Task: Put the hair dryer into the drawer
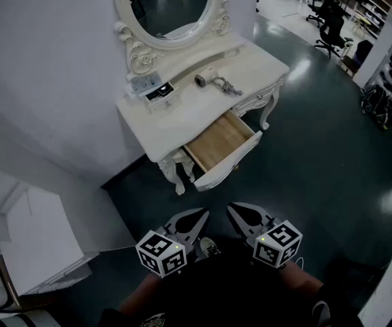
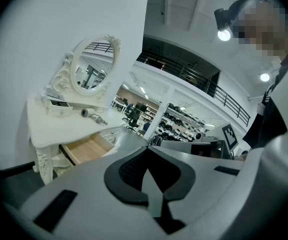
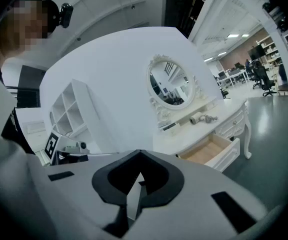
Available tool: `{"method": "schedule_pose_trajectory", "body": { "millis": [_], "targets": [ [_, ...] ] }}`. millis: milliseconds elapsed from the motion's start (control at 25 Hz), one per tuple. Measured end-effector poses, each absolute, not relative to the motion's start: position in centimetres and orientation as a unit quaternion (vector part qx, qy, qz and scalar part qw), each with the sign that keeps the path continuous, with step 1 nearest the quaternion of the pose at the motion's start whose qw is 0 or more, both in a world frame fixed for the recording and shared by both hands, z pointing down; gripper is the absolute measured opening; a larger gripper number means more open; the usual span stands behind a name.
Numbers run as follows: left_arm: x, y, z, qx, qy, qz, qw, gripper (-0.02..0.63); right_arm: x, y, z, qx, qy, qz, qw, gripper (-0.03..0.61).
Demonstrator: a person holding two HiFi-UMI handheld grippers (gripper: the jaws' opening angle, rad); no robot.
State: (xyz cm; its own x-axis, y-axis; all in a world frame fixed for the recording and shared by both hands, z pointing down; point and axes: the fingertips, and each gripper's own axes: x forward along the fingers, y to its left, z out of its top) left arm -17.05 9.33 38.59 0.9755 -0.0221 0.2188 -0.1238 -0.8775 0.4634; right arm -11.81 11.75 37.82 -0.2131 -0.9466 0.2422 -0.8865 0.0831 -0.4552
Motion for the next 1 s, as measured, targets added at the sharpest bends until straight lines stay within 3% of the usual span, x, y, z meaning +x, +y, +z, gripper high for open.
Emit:
{"method": "schedule_pose_trajectory", "body": {
  "millis": [1000],
  "targets": [
    [-18.1,8.5,38.5,0.965,-0.042,0.099,0.241,0.003,-12.5,10.9,37.8,-0.619,0.736,-0.267,0.064,0.029]
  ]
}}
